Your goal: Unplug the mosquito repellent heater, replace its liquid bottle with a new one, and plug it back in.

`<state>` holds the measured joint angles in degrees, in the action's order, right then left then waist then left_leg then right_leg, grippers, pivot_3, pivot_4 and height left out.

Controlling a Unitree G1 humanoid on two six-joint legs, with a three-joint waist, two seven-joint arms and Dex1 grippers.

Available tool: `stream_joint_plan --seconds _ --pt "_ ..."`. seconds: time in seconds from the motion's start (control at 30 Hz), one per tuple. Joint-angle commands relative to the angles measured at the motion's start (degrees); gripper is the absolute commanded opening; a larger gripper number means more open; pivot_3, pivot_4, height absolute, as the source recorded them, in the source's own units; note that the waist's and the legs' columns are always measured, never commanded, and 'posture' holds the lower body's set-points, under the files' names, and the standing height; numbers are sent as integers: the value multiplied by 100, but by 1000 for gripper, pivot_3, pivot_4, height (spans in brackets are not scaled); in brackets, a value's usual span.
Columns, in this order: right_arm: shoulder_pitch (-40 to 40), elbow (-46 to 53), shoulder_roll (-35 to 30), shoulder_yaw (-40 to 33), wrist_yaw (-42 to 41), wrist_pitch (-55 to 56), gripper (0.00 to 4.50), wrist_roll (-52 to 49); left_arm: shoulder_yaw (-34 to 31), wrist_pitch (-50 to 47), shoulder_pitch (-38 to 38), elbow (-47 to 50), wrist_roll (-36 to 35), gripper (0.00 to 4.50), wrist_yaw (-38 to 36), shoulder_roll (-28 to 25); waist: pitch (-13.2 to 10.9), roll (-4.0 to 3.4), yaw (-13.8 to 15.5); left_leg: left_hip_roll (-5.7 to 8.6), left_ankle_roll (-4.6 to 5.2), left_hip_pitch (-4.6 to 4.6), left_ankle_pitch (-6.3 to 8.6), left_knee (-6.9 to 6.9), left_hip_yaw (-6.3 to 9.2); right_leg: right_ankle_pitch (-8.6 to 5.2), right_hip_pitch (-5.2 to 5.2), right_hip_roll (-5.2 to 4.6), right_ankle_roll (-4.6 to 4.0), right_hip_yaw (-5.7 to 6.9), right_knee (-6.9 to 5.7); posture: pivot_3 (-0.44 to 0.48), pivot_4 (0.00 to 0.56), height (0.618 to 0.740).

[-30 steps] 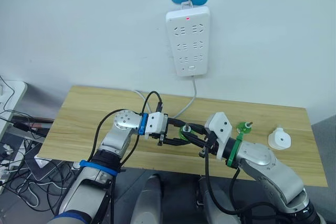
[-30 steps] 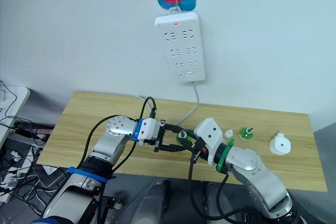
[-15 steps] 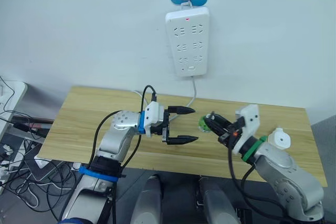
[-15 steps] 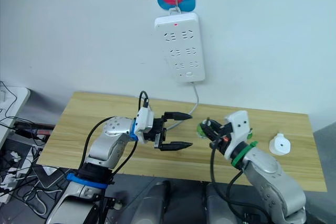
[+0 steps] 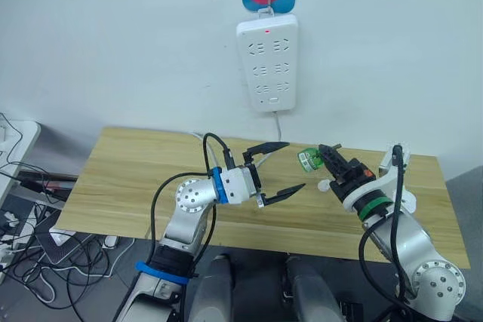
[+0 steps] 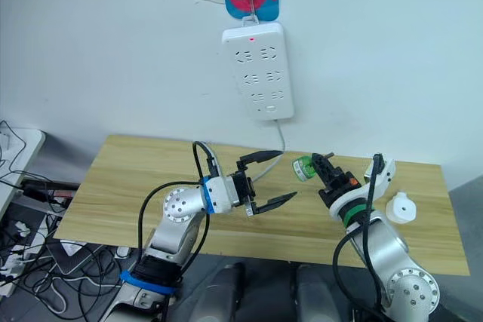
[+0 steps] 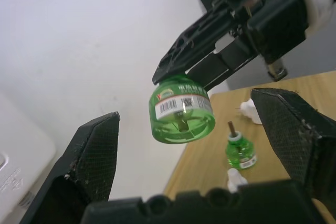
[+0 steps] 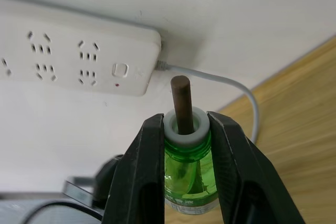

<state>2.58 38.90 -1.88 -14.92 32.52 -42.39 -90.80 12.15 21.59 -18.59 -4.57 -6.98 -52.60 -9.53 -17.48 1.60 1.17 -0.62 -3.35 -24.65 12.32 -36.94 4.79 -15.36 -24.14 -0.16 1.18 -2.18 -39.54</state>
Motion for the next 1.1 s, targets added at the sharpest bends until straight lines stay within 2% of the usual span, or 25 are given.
stream_joint_plan --seconds 0.03,0.2,0.63,0.67,0.73,0.9,0.93,1.1 --pt "31 165 -260 200 211 369 817 -574 123 246 64 200 104 4500 322 100 0 0 -3 1 0 0 0 -1 0 0 0 1 0 0 -1 161 264 740" --pt "1 179 -645 475 297 716 817 -873 178 487 -80 -75 261 4500 664 178 1 1 0 1 1 0 0 -1 1 0 1 2 0 0 -1 161 264 740" --pt "-58 291 -1184 965 251 1276 817 -971 301 731 -367 -554 302 4500 768 105 3 2 1 1 1 0 -1 -1 0 0 1 2 0 0 0 148 274 740" --pt "-61 298 -1195 993 252 1318 817 -968 301 705 -371 -562 283 4207 788 133 3 3 1 1 1 0 -1 -1 0 0 1 2 0 0 -1 148 275 740" --pt "-57 301 -1213 1040 251 1372 817 -952 294 651 -391 -584 269 3908 842 177 3 3 1 1 1 0 -1 -1 0 0 1 2 0 0 0 148 275 740" --pt "-40 313 -1271 1131 247 1491 817 -962 376 587 -391 -615 264 2272 835 163 3 3 0 1 1 0 -1 -1 0 0 1 2 0 0 0 146 275 740" --pt "-36 313 -1281 1144 249 1512 817 -972 384 588 -393 -616 259 2160 844 160 3 3 0 1 2 0 -1 -1 0 0 1 2 0 0 0 146 275 740" --pt "-29 321 -1355 1223 224 1598 817 -991 396 563 -401 -627 245 2160 877 175 3 3 1 1 2 0 -1 -1 0 0 2 2 0 -1 0 146 275 740"
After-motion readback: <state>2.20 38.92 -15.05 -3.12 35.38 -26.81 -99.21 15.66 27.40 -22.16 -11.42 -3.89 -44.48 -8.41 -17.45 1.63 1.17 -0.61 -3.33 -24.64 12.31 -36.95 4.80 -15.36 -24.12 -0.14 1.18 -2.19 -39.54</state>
